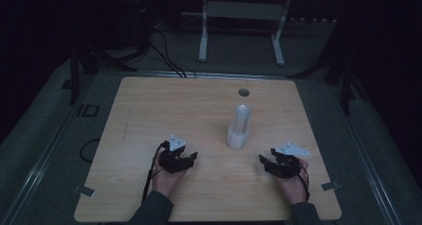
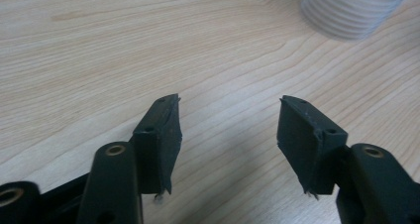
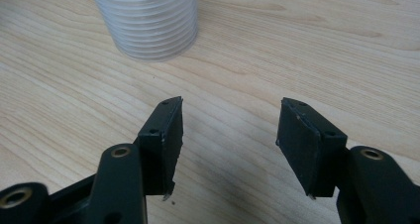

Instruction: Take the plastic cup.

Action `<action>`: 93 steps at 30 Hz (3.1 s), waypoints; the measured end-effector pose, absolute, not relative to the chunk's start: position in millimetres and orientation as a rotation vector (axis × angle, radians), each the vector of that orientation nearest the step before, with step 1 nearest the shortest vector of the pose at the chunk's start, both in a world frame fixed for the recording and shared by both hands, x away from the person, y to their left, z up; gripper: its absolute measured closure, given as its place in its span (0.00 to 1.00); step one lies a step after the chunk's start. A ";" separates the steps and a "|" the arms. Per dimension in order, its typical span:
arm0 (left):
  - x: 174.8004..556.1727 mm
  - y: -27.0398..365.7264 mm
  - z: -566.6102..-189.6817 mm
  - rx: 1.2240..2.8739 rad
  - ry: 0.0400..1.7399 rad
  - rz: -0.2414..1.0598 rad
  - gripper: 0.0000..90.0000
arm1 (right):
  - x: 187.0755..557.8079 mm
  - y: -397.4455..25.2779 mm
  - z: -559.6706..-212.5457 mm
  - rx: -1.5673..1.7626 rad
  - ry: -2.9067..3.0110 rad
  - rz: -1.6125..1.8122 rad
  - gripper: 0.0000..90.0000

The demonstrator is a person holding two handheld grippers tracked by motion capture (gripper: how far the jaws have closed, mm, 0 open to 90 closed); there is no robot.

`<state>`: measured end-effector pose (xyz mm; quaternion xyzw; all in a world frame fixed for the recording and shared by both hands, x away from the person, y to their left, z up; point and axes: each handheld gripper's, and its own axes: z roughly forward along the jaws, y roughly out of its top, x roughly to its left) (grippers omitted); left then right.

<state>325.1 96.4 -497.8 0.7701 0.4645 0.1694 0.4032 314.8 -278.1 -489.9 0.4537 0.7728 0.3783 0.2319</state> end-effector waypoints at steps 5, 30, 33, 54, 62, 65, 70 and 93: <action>321.7 93.2 -493.1 1.937 1.129 0.395 0.51 | 315.1 -277.3 -490.8 1.255 2.132 1.038 0.47; 335.6 67.0 -455.0 1.917 0.988 0.345 0.49 | 314.6 -266.7 -450.1 1.168 2.142 1.130 0.45; 337.7 61.4 -452.6 1.930 0.955 0.336 0.46 | 316.2 -266.7 -443.7 1.171 2.136 1.155 0.45; 363.3 14.3 -453.5 1.946 0.818 0.317 0.38 | 332.6 -249.7 -403.6 1.085 2.126 1.263 0.42; 371.8 10.6 -454.8 1.923 0.816 0.319 0.35 | 339.1 -238.7 -391.4 1.041 2.115 1.285 0.38; 373.3 8.2 -455.3 1.922 0.817 0.312 0.30 | 343.5 -235.3 -387.3 1.035 2.114 1.319 0.37; 373.8 5.7 -457.4 1.926 0.809 0.306 0.25 | 350.8 -226.0 -379.0 1.009 2.107 1.331 0.36; 378.6 -8.5 -461.5 1.902 0.774 0.344 0.21 | 384.9 -194.5 -377.0 0.956 2.143 1.302 0.42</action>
